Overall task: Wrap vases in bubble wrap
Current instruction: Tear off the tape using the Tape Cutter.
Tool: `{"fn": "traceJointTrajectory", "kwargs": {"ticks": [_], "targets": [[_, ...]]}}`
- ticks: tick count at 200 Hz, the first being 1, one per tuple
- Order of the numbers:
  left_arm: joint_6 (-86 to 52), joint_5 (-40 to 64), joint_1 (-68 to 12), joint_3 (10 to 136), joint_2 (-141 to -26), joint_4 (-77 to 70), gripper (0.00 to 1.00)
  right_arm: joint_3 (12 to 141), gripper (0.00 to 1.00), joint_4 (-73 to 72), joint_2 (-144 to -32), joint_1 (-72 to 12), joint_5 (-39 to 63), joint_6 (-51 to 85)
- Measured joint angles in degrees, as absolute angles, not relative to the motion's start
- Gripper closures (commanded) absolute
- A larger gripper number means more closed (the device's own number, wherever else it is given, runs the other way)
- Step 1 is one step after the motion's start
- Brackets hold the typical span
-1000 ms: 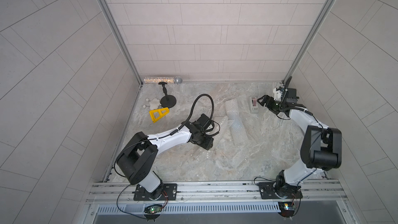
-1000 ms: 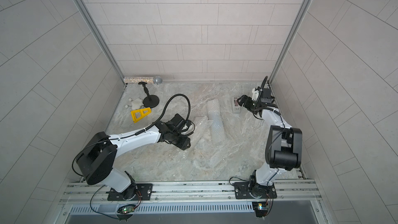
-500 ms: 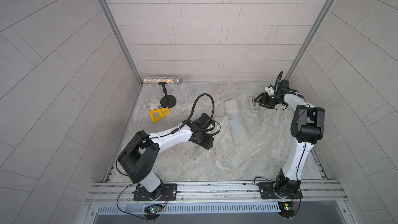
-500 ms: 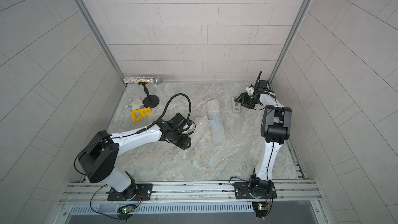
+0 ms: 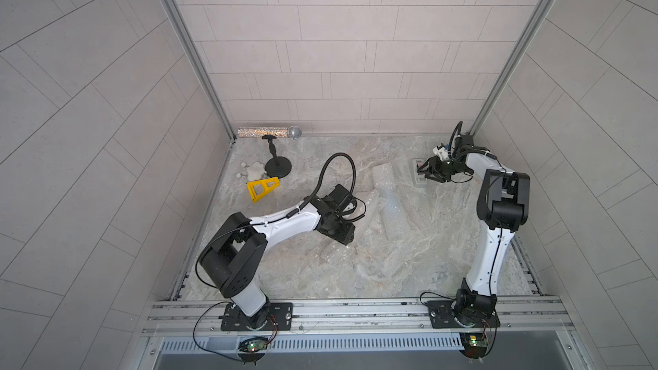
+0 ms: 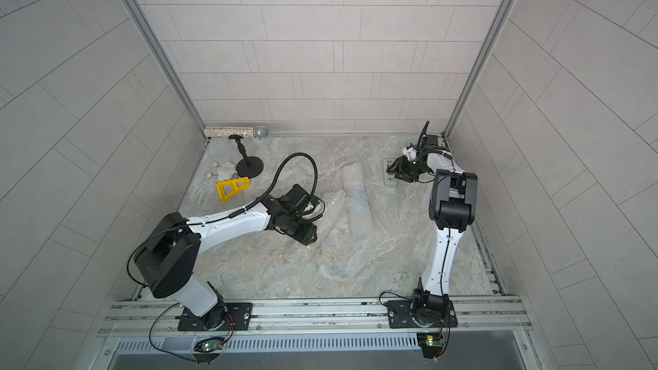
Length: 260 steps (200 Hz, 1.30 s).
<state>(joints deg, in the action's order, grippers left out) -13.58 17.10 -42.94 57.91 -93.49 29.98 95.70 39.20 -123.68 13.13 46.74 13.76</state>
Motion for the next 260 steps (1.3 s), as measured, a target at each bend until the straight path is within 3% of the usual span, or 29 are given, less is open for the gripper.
{"fn": "traceJointTrajectory", "kwargs": {"ticks": [108, 141, 260], "targets": [[-13.61, 17.08, -42.92, 58.59, -94.17, 30.02, 0.64, 95.83, 0.57, 36.49, -125.36, 13.21, 51.00, 15.40], [-13.61, 17.10, -42.92, 58.59, -94.17, 30.00, 0.64, 94.78, 0.69, 35.09, -125.36, 13.65, 51.24, 16.43], [-13.63, 17.10, -42.92, 58.59, -94.19, 29.91, 0.64, 92.62, 0.98, 32.82, -125.29, 14.44, 51.88, 20.80]]}}
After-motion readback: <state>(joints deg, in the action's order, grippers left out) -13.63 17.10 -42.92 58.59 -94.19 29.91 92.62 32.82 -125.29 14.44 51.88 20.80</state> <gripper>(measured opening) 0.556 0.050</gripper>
